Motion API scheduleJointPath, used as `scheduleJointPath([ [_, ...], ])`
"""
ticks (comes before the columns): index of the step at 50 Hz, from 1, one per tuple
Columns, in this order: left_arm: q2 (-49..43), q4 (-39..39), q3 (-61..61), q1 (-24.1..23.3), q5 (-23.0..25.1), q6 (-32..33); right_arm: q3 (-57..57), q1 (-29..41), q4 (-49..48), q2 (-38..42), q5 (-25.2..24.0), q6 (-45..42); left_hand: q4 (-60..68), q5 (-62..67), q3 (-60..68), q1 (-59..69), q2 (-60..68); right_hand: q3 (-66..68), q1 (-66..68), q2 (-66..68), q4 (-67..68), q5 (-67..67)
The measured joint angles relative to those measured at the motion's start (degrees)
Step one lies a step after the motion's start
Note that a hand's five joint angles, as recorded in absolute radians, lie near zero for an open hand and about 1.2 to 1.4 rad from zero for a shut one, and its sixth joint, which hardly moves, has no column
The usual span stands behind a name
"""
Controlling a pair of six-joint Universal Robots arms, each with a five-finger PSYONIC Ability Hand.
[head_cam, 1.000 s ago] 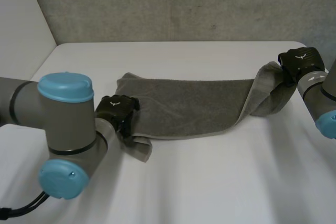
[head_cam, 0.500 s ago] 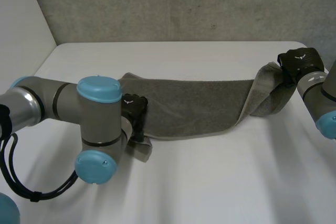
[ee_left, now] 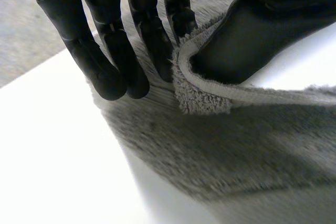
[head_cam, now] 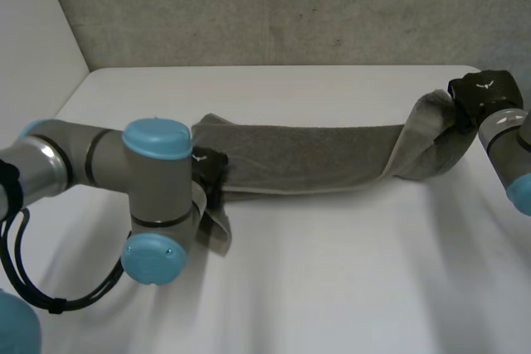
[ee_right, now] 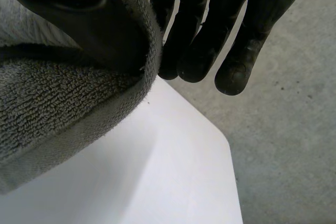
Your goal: Fold the towel.
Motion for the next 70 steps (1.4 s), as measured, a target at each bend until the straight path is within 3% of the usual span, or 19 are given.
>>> scheduleJointPath([
  [6, 5.2, 0.1, 0.3, 0.8, -2.8, 0.0, -0.1, 0.2, 0.3, -4.8, -0.6, 2.7, 1.3, 0.5, 2.2, 0.0, 1.4, 0.0, 0.0, 0.0, 0.0, 0.0],
  [12, 15.0, -0.1, 1.0, 2.0, -3.4, 0.2, -1.2, 0.3, 3.0, -14.9, -4.1, 5.9, 1.3, 0.5, 2.4, 0.0, 1.4, 0.0, 0.0, 0.0, 0.0, 0.0],
  [16, 21.6, -0.7, 2.7, 3.1, -2.2, 2.1, -4.0, 0.2, 8.6, -21.5, -7.8, 5.9, 1.3, 0.5, 2.5, 0.0, 1.4, 0.0, 0.0, 0.0, 0.0, 0.0],
  [20, 25.5, -3.9, 5.5, 4.5, 1.3, 8.7, -9.2, 0.3, 16.8, -24.2, -11.3, 3.9, 1.3, 0.5, 2.5, 0.0, 1.4, 0.0, 0.0, 0.0, 0.0, 0.0],
  [27, 24.6, -12.2, 9.9, 6.8, 6.0, 19.6, -16.3, 1.8, 28.7, -20.1, -13.4, -4.8, 1.3, 0.5, 2.5, 0.0, 1.4, 0.0, 0.0, 0.0, 0.0, 0.0],
  [37, 12.6, -23.3, 17.8, 10.0, 6.9, 23.5, -18.7, 7.0, 35.2, -6.6, -11.2, -17.9, 1.7, 0.5, 2.5, 0.0, 1.5, 0.0, 0.0, 0.0, 0.0, 0.0],
  [43, 5.0, -24.7, 26.7, 10.2, 6.4, 25.0, -22.0, 8.7, 30.8, 0.1, -9.1, -18.3, 1.7, 0.5, 2.6, 0.0, 1.5, 0.0, 0.0, 0.0, 0.0, 0.0],
  [50, -0.8, -18.4, 46.8, 9.6, 5.8, 24.5, -26.0, 9.9, 8.9, 2.0, -4.7, -10.7, 1.7, 0.5, 2.7, 0.0, 1.5, 0.0, 0.0, 0.0, 0.0, 0.0],
  [56, 0.9, -7.5, 59.7, 9.3, 5.7, 12.9, -18.9, 9.2, -18.6, -8.1, -2.4, 4.5, 1.7, 0.5, 2.7, 0.0, 1.7, 0.0, 0.0, 0.0, 0.0, 0.0],
  [59, 3.3, -3.8, 61.0, 9.5, 6.4, 5.2, -14.6, 8.2, -27.2, -13.2, -3.3, 10.7, 1.7, 0.6, 2.7, 0.0, 2.2, 0.0, 0.0, 0.0, 0.0, 0.0],
  [64, 4.8, -3.2, 59.3, 9.8, 8.0, 0.8, -12.3, 6.5, -26.8, -15.5, -6.4, 14.0, 1.7, 0.8, 2.7, 0.0, 2.3, 0.0, 0.0, 0.0, 0.0, 0.0],
  [70, 3.8, -8.7, 46.4, 10.4, 12.7, 3.4, -11.5, 5.7, -12.0, -11.4, -17.4, 11.2, 1.7, 1.0, 2.9, 0.0, 2.3, 0.0, 0.0, 0.0, 0.0, 0.0],
])
